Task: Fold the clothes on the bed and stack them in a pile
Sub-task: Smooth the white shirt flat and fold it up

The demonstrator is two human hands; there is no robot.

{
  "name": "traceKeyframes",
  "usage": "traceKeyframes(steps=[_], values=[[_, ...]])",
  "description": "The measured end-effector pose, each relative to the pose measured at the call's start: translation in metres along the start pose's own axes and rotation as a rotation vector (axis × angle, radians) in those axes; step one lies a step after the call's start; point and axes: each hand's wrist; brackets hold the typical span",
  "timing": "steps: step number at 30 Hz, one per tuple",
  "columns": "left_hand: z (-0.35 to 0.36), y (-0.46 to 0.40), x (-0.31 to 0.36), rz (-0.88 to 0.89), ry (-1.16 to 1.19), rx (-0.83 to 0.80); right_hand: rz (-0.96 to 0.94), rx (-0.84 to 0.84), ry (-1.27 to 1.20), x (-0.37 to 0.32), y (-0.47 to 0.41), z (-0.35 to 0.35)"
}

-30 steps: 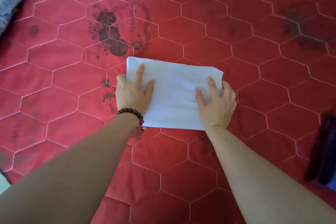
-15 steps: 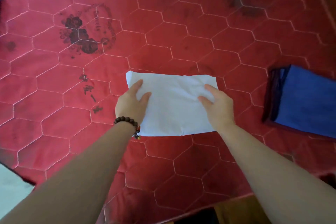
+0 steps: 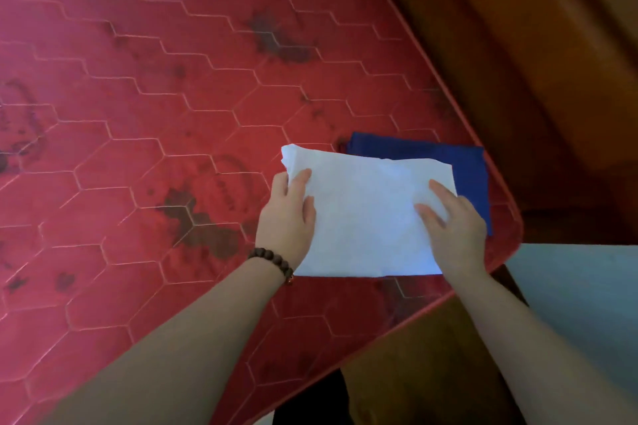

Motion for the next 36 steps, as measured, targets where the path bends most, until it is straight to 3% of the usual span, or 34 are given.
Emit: traceKeyframes(steps=[10,16,21,24,26,28,30,32,34,36], values=[[0.094,-0.057,0.054,0.081,0.013,-0.072,0.035,0.039,0.073,0.097,-0.08,-0.026],[0.121,-0.076,0.038,0.014,-0.027,-0.149,0.107,-0.195,0.066,0.125,-0.095,-0.005],[0.124,-0.072,0.035,0.057,-0.025,-0.052,0.098,-0.173,0.01,0.125,-0.101,0.001],[0.122,-0.068,0.041,0.025,-0.082,0.079,0.107,-0.17,0.243,0.118,-0.099,-0.002],[0.122,-0.07,0.05,0.094,-0.192,0.206,0.003,-0.031,0.411,0.105,-0.099,-0.002],[0.129,-0.077,0.061,0.244,-0.271,0.2,-0.181,0.039,0.352,0.085,-0.1,0.01],[0.143,-0.086,0.068,0.333,-0.4,0.071,-0.377,-0.024,0.267,0.063,-0.101,0.035],[0.159,-0.094,0.064,0.294,-0.549,-0.062,-0.501,-0.175,0.296,0.048,-0.099,0.064],[0.17,-0.099,0.049,0.274,-0.646,-0.123,-0.497,-0.285,0.405,0.053,-0.1,0.086],[0.176,-0.101,0.038,0.322,-0.639,-0.139,-0.445,-0.293,0.485,0.07,-0.104,0.093]])
Point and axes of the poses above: each hand's wrist, its own y-axis away from the middle knuckle, its own z-axis out of the palm, x = y × z, and after that the axes turned 2 degrees about -z, right-handed
